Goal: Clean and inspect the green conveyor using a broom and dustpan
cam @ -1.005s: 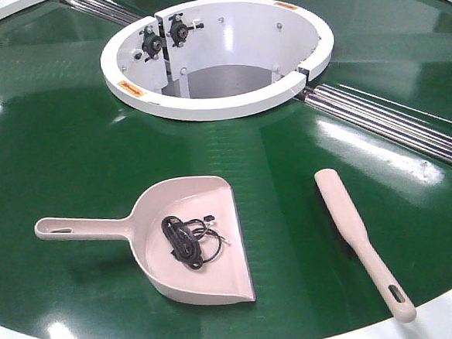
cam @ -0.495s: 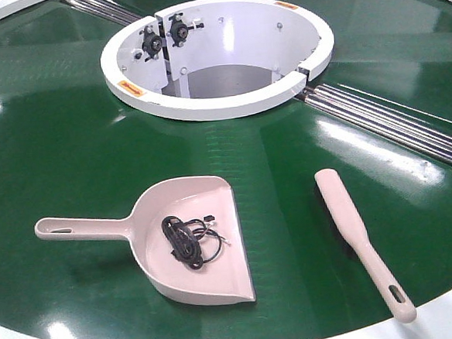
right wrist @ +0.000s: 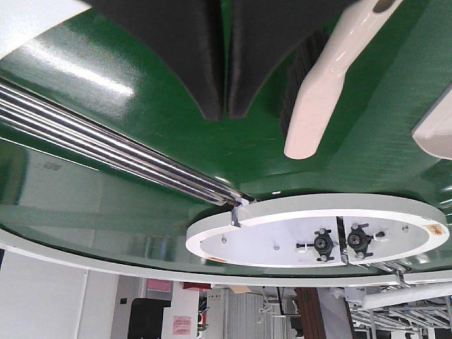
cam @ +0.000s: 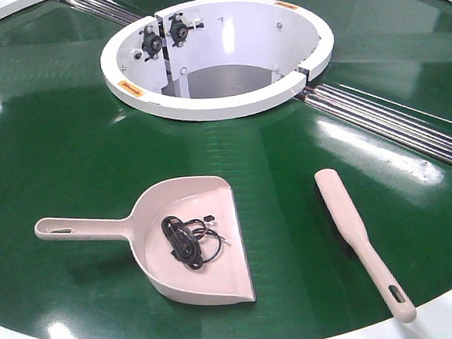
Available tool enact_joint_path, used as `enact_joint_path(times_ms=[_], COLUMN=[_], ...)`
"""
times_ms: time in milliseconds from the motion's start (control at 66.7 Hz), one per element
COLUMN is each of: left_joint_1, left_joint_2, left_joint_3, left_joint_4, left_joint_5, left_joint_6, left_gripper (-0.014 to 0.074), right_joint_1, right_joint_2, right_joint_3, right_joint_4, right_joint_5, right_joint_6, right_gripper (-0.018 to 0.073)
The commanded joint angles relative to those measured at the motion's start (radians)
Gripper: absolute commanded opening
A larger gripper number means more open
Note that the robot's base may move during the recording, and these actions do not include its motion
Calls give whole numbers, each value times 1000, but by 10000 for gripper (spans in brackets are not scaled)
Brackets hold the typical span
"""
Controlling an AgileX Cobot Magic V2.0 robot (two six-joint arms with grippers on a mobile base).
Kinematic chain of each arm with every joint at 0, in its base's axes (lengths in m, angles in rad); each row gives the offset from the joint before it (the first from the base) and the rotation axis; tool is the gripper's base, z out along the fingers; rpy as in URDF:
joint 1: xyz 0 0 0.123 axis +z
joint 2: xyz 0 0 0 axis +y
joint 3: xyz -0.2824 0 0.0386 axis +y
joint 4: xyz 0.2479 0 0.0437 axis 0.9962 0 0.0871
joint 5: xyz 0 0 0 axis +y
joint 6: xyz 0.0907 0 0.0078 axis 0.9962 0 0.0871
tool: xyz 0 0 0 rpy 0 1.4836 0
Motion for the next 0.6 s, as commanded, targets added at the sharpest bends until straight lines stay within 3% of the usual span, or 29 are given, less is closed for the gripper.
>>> enact_joint_path(times_ms=[0, 585], left_joint_1=[0, 0], left_joint_2=[-14, -14], left_joint_3=[18, 18], left_joint_4=[-10, -10], left_joint_5=[-73, -73], left_joint_6=[-7, -7], left_gripper=[-6, -6], right_joint_1=[0, 0], right_joint_2=[-7, -7], right_joint_3=[16, 16], right_joint_4=[-9, -9], right_joint_5=[-72, -72], right_joint_6=[-7, -7], right_gripper=[-8, -8])
